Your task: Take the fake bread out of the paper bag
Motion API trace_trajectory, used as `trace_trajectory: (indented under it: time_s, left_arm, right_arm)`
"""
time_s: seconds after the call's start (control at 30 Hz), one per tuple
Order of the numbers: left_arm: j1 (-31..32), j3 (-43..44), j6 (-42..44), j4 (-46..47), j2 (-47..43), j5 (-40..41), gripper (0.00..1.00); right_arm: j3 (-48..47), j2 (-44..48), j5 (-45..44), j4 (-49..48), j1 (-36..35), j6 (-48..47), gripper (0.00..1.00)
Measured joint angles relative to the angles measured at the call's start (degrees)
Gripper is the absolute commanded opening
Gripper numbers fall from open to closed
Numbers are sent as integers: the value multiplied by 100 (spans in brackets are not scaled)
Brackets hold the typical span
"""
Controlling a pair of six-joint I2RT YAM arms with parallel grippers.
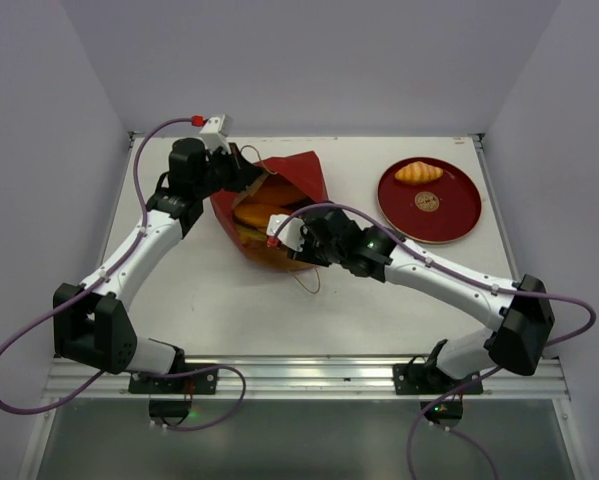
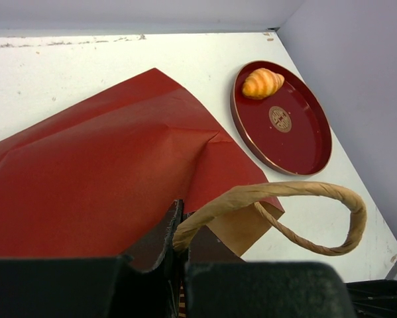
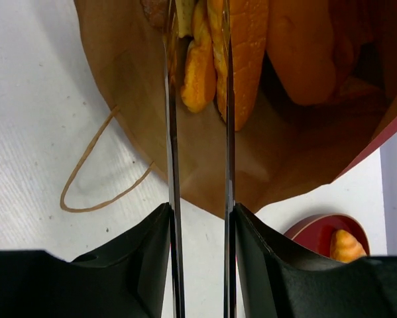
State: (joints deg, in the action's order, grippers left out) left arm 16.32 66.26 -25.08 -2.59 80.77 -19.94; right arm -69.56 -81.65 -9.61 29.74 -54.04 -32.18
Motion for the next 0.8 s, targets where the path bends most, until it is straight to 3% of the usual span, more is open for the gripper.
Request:
trace_trajectory:
  time_s: [0.8]
  left_arm:
    - [0, -52, -146, 79, -52, -90, 0]
  right_arm:
    - [-372, -957, -1108, -457, -341, -254, 47]
